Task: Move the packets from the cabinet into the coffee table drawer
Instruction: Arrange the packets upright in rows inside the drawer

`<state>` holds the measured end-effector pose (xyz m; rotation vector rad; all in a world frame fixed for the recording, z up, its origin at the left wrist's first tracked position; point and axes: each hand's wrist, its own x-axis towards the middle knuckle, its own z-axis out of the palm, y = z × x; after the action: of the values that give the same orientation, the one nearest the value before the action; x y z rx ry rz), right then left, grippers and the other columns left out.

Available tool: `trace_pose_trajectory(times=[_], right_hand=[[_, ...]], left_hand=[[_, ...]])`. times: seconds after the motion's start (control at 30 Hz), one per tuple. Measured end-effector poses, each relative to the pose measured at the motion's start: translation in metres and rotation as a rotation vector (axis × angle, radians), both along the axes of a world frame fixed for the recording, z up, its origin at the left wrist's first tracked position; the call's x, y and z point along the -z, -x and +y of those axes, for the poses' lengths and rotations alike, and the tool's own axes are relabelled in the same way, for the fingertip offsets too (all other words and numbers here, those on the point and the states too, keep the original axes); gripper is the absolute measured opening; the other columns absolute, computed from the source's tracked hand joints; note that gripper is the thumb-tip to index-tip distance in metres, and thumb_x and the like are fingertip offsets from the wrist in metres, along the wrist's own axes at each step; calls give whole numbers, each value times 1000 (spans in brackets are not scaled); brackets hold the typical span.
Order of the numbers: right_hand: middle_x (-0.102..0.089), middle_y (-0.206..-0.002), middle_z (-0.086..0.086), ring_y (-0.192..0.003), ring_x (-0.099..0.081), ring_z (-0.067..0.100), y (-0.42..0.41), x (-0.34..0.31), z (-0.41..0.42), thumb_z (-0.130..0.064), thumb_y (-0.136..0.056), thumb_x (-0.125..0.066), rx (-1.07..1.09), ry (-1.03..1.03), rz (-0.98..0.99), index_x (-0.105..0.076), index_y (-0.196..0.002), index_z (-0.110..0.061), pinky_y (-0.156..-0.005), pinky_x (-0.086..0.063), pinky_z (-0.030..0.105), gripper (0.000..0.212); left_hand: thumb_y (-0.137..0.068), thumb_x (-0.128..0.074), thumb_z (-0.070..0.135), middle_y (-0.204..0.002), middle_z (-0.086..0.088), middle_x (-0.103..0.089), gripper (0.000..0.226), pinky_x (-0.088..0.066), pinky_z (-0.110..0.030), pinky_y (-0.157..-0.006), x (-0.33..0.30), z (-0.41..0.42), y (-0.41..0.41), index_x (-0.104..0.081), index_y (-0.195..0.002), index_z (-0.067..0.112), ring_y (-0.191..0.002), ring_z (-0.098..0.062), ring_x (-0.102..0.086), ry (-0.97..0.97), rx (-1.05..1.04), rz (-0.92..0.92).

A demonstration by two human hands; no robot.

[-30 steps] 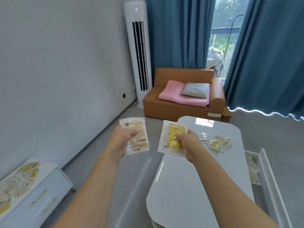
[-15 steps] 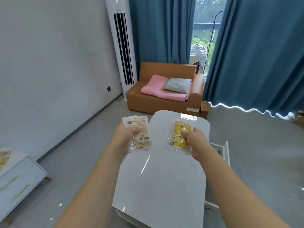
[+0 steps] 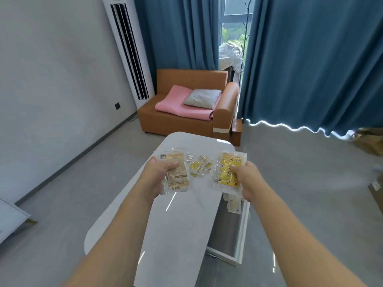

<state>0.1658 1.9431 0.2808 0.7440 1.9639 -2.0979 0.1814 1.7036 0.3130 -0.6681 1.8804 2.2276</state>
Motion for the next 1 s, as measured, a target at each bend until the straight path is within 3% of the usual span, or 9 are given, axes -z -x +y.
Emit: trace_pose_trajectory(times=[0.07,0.23,0.43,0.63,0.77,0.9,1.0], right_hand=[[-63,-115,12,-106,-62,32,11,8,39,-11,-95,-56,6,-5,-42,-51,-122,-14,-96,-49,54,28],[-59,-124,13,-114,-56,36,60,26,83,-11,-95,-55,-16,1,-121,-46,-130,-15,-100,-44,56,36],[-56,-125,13,-112,-57,36,130,61,124,-12,-96,-53,-34,-19,-163,-43,-128,-16,-97,-46,57,34],[-56,-124,11,-110,-57,33,219,139,172,-13,-95,-51,-95,-134,-222,-39,-135,-17,-97,-47,53,41],[-53,-124,9,-107,-54,29,284,237,188,-15,-97,-49,-181,-211,-237,-32,-140,-18,-91,-48,48,47],[-51,-102,6,-85,-50,17,326,365,196,-14,-98,-48,-261,-277,-239,-28,-142,-18,-73,-47,41,49],[-57,-104,13,-79,-55,22,340,465,197,-9,-93,-52,-330,-305,-185,-40,-130,-8,-68,-49,39,38]], left_hand=[[-85,-68,-3,-113,-18,-70,40,-57,-62,-64,6,38,9,-57,-122,7,-95,-39,-70,14,15,-63],[-84,-68,-3,-107,-16,-70,36,-57,-51,-54,23,75,40,-55,-115,9,-89,-36,-71,36,-57,-97],[-83,-70,1,-100,-11,-73,29,-59,-49,-57,67,109,101,-61,-108,14,-85,-32,-73,86,-61,-112],[-90,-61,4,-104,-8,-71,26,-57,-53,-83,142,180,172,-59,-110,21,-95,-31,-69,191,21,-209],[-92,-55,4,-104,-10,-70,23,-58,-46,-79,249,216,217,-58,-110,16,-94,-30,-68,300,94,-243],[-87,-46,-5,-101,-14,-71,31,-57,-52,-86,399,252,231,-64,-105,13,-95,-33,-69,355,181,-289],[-81,-41,-7,-90,-14,-72,34,-59,-46,-77,520,275,230,-67,-97,7,-86,-32,-70,402,219,-328]])
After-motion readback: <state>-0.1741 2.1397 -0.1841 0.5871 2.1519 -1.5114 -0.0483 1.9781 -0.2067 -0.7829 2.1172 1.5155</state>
